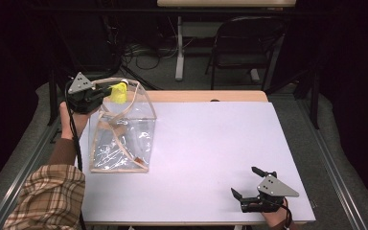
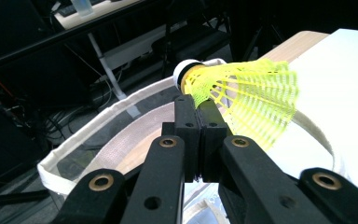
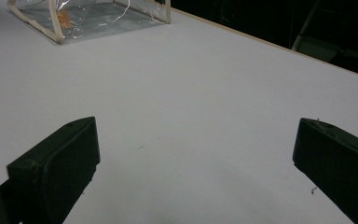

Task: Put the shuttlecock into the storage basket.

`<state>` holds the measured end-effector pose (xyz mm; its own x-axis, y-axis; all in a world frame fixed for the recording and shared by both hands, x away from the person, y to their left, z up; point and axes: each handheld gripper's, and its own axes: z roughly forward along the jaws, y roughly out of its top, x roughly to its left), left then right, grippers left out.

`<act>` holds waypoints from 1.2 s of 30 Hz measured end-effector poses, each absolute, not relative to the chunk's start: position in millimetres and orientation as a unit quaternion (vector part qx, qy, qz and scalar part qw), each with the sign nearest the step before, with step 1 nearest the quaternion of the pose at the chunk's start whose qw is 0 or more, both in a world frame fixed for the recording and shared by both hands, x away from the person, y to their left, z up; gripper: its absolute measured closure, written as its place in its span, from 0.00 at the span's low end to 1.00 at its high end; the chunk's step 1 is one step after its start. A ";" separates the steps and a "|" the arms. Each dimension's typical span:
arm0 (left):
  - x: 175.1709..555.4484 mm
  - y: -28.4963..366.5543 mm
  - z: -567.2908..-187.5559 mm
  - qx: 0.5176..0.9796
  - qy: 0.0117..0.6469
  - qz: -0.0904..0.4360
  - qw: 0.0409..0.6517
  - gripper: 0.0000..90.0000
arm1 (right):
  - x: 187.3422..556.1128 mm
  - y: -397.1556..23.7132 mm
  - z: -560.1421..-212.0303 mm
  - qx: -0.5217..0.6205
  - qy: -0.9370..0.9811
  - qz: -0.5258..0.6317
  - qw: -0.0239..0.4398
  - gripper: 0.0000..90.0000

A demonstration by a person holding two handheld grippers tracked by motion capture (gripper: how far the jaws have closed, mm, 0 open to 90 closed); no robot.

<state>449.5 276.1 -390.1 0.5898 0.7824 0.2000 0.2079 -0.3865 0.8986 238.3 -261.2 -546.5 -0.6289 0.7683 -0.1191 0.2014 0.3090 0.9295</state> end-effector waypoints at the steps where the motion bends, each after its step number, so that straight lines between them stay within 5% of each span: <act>1: 449.5 276.4 -390.4 0.770 0.322 0.319 0.450 0.99 | 238.4 -261.2 -546.6 0.321 0.756 0.492 0.288 0.00; 36: 455.8 268.3 -404.5 0.782 0.321 0.306 0.438 0.99 | 238.3 -261.1 -546.3 0.320 0.756 0.493 0.287 0.00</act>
<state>455.8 268.3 -404.5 0.6066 0.7704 0.1964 0.2346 -0.4095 0.8816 238.3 -261.1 -546.3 -0.6302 0.7674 -0.1181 0.2019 0.3088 0.9294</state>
